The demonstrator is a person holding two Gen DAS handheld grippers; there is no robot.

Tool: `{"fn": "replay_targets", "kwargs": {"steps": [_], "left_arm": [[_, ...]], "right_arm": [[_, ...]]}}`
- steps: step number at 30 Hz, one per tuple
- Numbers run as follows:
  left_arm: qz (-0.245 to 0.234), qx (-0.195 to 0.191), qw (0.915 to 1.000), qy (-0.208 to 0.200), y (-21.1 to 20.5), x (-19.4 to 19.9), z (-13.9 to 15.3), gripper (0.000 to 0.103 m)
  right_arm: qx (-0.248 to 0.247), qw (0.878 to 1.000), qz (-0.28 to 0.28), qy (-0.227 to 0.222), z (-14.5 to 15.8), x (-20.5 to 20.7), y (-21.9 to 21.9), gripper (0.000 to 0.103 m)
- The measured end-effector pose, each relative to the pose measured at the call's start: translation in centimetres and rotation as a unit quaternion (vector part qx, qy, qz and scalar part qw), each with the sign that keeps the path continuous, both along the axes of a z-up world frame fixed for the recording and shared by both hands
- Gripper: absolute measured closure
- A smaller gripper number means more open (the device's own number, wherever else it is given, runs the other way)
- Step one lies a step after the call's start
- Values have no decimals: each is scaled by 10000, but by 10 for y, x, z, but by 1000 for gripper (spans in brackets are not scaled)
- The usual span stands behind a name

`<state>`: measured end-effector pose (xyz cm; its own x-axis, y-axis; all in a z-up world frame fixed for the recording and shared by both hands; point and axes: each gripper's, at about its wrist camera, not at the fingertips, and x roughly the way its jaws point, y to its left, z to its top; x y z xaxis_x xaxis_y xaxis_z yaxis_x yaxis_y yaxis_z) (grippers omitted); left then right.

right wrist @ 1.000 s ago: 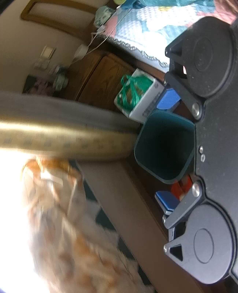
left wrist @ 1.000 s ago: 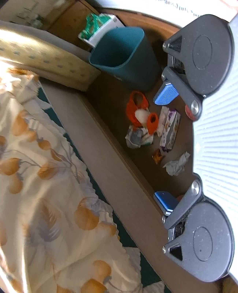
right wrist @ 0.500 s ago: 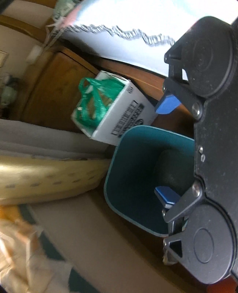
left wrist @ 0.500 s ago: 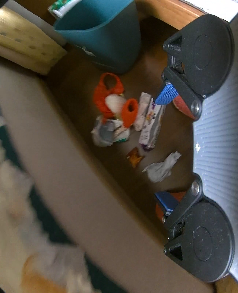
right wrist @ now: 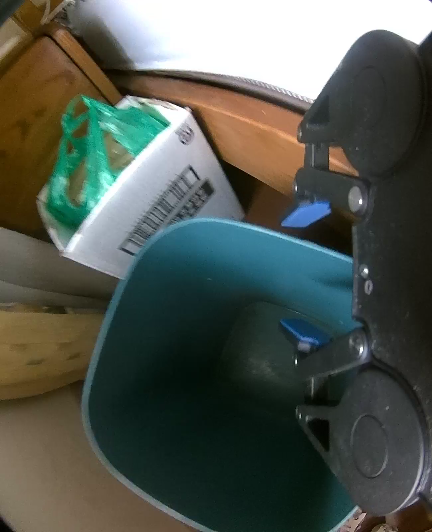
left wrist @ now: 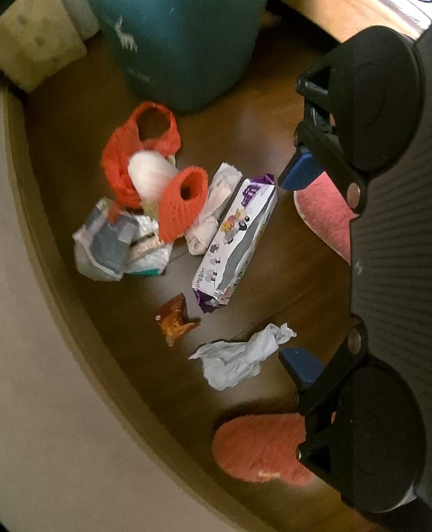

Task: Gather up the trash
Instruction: 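Lower the left tool to the white-purple snack wrapper while the right tool holds the wastebasket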

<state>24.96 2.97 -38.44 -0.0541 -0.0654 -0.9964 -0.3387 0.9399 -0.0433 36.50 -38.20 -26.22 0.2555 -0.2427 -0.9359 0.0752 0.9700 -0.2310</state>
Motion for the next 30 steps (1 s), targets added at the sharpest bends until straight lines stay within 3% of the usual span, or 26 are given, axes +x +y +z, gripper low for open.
{"fn": "replay_targets", "kwargs": {"steps": [10, 17, 20, 24, 30], "left_arm": [[487, 46, 9971, 575, 0, 28, -75, 2], [487, 250, 9957, 741, -15, 41, -109, 2], [884, 273, 9927, 779, -16, 45, -119, 2], [1808, 125, 9796, 871, -11, 47, -134, 2], [1917, 146, 9755, 1065, -25, 56, -159, 2]], "right_arm": [[-244, 9988, -430, -46, -8, -10, 0, 88], [368, 9984, -393, 161, -4, -39, 21, 92], [465, 9980, -428, 97, -3, -47, 30, 92], [713, 9955, -597, 196, -9, -41, 20, 92], [734, 9950, -607, 291, -13, -37, 21, 92]]}}
